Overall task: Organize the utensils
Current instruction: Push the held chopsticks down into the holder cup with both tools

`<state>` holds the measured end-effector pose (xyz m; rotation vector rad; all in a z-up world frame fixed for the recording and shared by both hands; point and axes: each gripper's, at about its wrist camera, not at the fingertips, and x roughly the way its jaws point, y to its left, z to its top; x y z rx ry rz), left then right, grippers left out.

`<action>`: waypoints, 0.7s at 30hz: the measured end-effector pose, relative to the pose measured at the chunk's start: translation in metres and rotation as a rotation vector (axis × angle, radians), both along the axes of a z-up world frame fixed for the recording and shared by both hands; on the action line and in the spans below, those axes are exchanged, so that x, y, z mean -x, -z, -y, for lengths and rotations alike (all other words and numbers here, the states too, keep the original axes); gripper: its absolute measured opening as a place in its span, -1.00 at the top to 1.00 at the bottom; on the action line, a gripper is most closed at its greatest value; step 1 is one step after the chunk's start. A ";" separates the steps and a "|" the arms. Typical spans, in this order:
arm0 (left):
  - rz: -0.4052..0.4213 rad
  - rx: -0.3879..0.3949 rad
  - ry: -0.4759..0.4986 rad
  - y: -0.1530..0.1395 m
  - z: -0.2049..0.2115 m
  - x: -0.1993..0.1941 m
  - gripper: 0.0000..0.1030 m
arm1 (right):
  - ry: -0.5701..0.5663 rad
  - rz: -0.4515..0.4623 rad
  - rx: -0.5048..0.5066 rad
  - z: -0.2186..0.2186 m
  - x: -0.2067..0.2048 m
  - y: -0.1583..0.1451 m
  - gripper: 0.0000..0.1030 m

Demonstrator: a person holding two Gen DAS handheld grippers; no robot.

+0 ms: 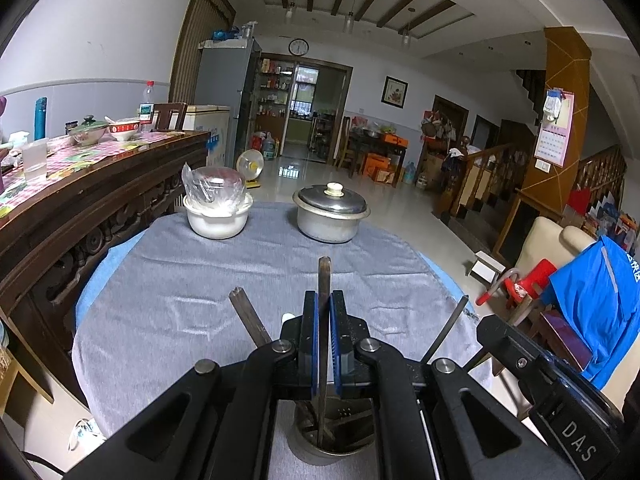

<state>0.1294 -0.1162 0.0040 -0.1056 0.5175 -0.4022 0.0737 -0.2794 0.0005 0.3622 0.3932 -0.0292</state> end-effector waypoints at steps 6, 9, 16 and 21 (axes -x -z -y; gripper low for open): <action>-0.020 -0.001 0.006 0.003 0.000 -0.003 0.89 | 0.001 -0.010 -0.012 0.002 -0.002 0.002 0.84; -0.027 0.003 0.009 0.004 -0.001 -0.004 0.89 | 0.002 -0.008 -0.023 0.003 -0.002 0.002 0.84; -0.035 0.003 0.016 0.004 0.001 -0.004 0.89 | 0.007 0.012 -0.044 0.007 0.000 0.002 0.83; -0.039 0.002 0.013 0.005 0.000 -0.004 0.55 | 0.010 0.015 -0.079 0.011 0.000 0.004 0.83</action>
